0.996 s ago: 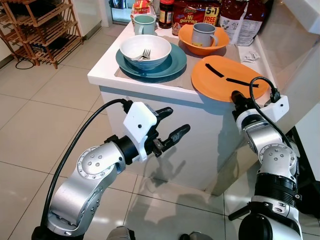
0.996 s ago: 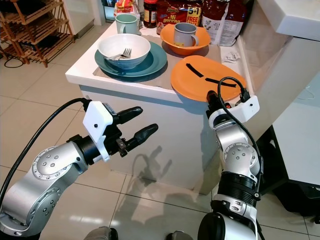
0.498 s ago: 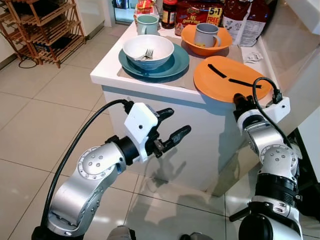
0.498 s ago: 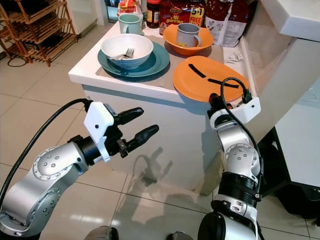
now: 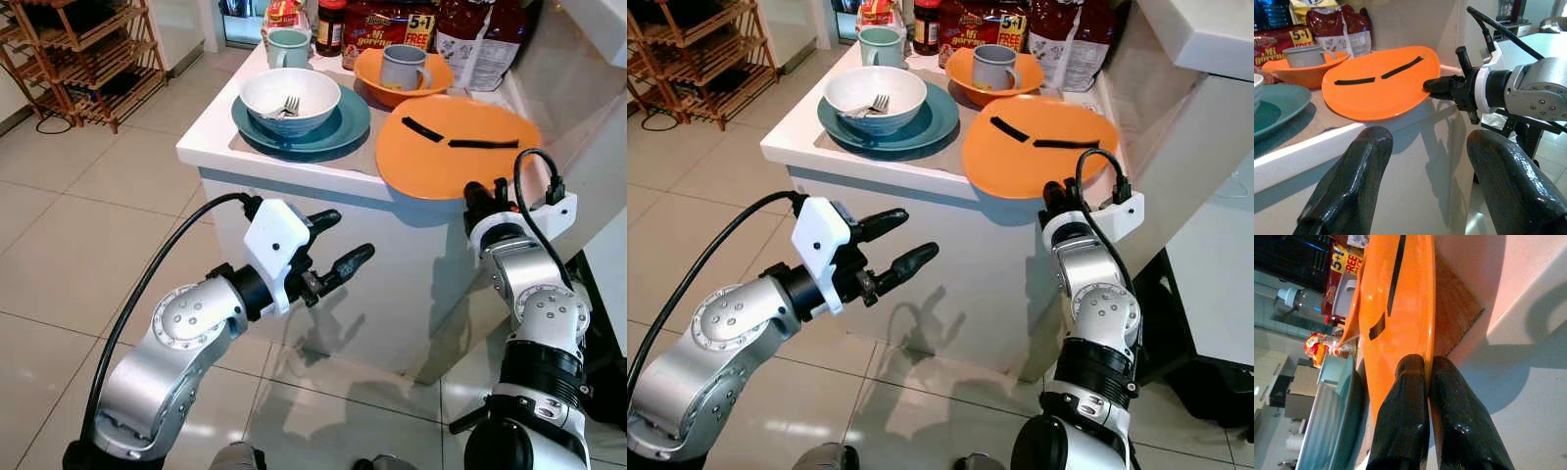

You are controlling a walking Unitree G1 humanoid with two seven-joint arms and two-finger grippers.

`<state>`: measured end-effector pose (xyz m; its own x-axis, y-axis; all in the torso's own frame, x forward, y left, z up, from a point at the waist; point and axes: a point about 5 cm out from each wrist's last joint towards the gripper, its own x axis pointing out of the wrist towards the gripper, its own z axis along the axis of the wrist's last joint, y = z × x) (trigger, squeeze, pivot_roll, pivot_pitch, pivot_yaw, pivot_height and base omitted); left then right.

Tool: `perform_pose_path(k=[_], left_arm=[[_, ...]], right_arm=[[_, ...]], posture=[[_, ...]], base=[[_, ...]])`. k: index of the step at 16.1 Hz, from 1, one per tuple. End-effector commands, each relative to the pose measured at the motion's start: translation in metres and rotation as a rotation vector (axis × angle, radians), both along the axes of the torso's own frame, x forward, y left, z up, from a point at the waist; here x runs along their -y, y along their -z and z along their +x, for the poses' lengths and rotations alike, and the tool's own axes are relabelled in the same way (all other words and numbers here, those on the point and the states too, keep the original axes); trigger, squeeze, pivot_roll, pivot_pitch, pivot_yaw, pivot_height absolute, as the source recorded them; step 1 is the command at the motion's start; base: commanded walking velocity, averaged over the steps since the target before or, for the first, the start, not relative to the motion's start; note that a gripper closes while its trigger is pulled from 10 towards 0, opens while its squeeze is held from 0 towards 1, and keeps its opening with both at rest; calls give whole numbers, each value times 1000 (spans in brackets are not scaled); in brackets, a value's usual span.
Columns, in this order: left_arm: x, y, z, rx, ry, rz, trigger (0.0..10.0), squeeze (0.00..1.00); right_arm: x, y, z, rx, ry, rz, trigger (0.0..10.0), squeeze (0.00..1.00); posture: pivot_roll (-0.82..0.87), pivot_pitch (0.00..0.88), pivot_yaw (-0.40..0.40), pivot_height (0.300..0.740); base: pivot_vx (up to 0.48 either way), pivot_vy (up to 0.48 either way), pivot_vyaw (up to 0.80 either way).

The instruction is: Setting the table

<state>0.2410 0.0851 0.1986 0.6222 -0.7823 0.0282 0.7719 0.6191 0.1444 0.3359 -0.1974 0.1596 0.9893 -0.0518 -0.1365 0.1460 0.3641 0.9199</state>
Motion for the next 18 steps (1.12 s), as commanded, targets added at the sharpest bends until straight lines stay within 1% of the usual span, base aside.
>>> perform_pose_path(k=[1,3,4,5,6,7,9,10,11,12,13,14,15,16,17,18], left_arm=[[0,0,2,3,-3,3,10000,0],[-2,-2,5,28,-51,1,10000,0],[-7,-1,12,33,-128,13,10000,0],[-10,0,14,33,-166,21,10000,0],[-12,-2,17,39,-198,-9,10000,0],[-13,-4,19,39,-219,-36,10000,0],[-11,-5,19,51,-218,-44,10000,0],[-10,-5,19,49,-223,-54,10000,0],[-9,-4,19,47,-227,-57,10000,0],[-9,-1,18,46,-246,-60,10000,0],[-10,2,18,40,-269,-69,10000,0],[-10,3,18,32,-273,-70,10000,0],[-13,5,17,17,-284,-78,10000,0],[-14,6,17,9,-288,-83,10000,0],[-17,9,16,3,-300,-61,10000,0],[-17,12,16,-6,-303,-56,10000,0]], right_arm=[[2,-14,0,55,13,12,0,0],[4,-24,-4,118,20,35,0,0],[6,-33,-12,171,27,48,0,0],[7,-37,-16,192,29,52,0,0],[10,-39,-23,202,39,45,0,0],[14,-39,-31,209,49,36,0,0],[18,-38,-42,210,62,36,0,0],[21,-38,-51,218,58,26,0,0],[23,-37,-57,227,44,14,0,0],[24,-31,-71,248,-15,-25,0,0],[24,-26,-85,267,-87,-99,0,0],[24,-26,-90,283,-118,-150,0,0],[23,-32,-98,340,-166,-222,0,0],[22,-34,-102,365,-197,-237,3569,0],[20,-35,-111,395,-257,-263,10000,0],[19,-33,-117,406,-304,-290,10000,0]], posture=[[63,51,-37,740],[60,51,-40,740],[58,52,-42,740],[55,53,-41,740],[46,56,-38,740],[44,57,-37,740],[41,58,-36,740],[35,62,-33,740],[34,62,-33,740],[29,64,-29,740],[29,64,-29,740],[27,61,-30,740],[24,58,-30,740],[24,58,-30,740],[23,55,-33,740],[22,53,-33,740]], base=[[0,0,0],[0,0,0],[0,0,0],[0,0,0],[0,0,0],[0,0,0],[0,0,0],[0,0,0],[0,0,0],[0,0,0],[0,0,0],[0,0,0],[0,0,0],[0,0,0],[0,0,0],[0,0,0]])
